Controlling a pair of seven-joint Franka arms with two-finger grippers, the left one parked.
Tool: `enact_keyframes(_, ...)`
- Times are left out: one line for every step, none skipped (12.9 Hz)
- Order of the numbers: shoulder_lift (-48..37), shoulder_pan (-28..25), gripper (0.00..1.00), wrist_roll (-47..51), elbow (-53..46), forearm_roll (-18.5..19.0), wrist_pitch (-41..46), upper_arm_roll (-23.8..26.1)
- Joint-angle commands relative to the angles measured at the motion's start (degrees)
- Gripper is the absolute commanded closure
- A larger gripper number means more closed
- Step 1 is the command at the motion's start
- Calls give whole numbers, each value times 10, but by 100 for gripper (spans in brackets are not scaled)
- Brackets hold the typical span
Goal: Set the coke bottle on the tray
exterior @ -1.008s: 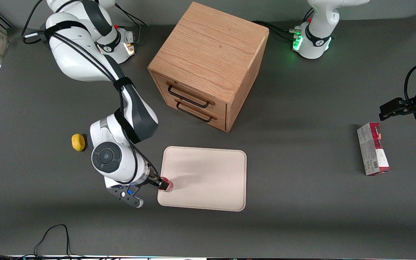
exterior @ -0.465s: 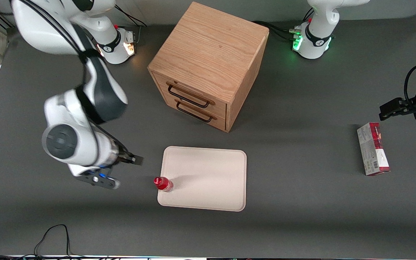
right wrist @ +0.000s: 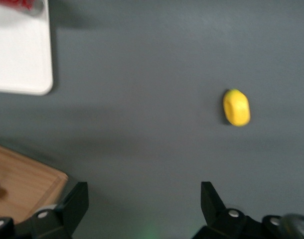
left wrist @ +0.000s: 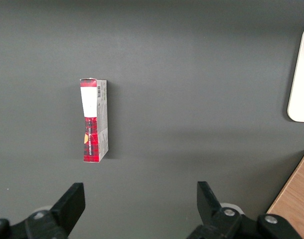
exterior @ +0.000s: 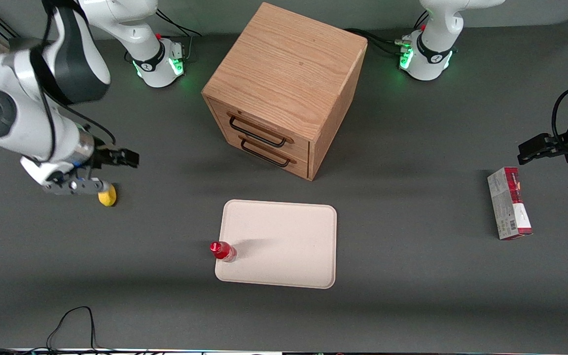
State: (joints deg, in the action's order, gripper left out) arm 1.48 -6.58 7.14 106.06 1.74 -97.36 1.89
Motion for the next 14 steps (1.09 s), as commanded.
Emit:
enact_keyframes(-89,-40,0,-79,49,-11,34,-57)
enact_keyframes(-108,-70,0,-95,47,-11,46,-88)
enact_keyframes(-114,-94,0,-98,35,-10,63,-117)
enact_keyframes(-112,-98,0,-99,12,-11,89,-121)
enact_keyframes(-107,-99,0,-107,-7,-11,103,-121)
enact_keyframes(-107,-98,0,-117,-15,-11,113,-121)
enact_keyframes(-108,-95,0,-122,-19,-11,124,-121)
enact_keyframes(-106,-90,0,-128,-28,-11,126,-121)
enact_keyframes(-101,-85,0,-128,-38,-12,126,-120)
enact_keyframes(-96,-84,0,-131,-46,-15,127,-120)
enact_keyframes(-94,-83,0,-139,-52,-16,130,-120)
enact_keyframes(-92,-80,0,-145,-57,-16,143,-120)
enact_keyframes(-85,-75,0,-150,-68,-16,148,-119)
enact_keyframes(-79,-75,0,-150,-78,-16,153,-119)
